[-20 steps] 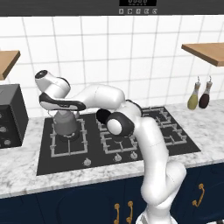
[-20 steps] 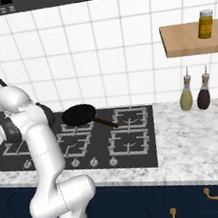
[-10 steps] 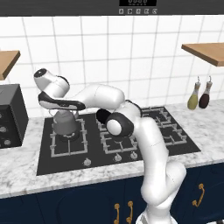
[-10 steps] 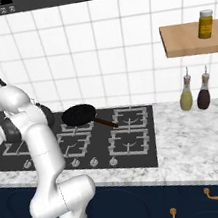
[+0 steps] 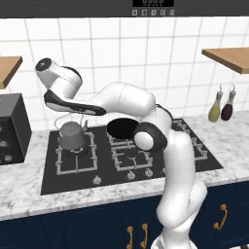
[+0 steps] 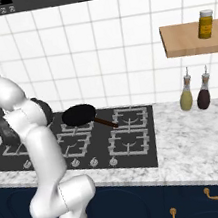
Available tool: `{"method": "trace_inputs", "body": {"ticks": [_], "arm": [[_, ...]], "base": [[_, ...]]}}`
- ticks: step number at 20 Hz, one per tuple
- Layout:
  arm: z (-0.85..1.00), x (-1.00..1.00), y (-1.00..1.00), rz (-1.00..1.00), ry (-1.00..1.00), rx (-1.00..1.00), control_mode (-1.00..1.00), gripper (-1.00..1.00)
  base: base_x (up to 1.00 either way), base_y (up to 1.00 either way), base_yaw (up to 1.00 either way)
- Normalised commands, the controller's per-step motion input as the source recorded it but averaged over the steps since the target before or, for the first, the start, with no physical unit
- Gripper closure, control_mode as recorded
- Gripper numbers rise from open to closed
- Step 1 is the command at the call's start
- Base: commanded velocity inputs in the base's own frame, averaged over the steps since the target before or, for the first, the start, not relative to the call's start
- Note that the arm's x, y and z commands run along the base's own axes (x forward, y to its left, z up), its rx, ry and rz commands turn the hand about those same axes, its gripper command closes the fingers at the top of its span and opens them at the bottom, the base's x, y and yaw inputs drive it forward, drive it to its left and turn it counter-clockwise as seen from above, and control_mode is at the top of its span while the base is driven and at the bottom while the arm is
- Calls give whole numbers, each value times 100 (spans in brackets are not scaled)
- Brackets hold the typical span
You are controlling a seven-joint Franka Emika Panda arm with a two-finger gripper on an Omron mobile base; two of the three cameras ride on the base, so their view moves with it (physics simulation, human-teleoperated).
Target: Pick the kettle from the counter and place it on a stove burner. Then turn the burner on.
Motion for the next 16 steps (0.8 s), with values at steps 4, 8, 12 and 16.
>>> {"method": "trace_inputs", "body": {"ticks": [4,8,12,16], "arm": [[25,-100,-100,6,-10,17,-100,-100],[-28,-100,-100,8,5,7,-100,-100],[-98,-79,-92,40,36,0,-100,-100],[-100,-27,-30,79,31,-3,-100,-100]], "base": [[0,0,0],[0,0,0],[0,0,0],[0,0,0]]}}
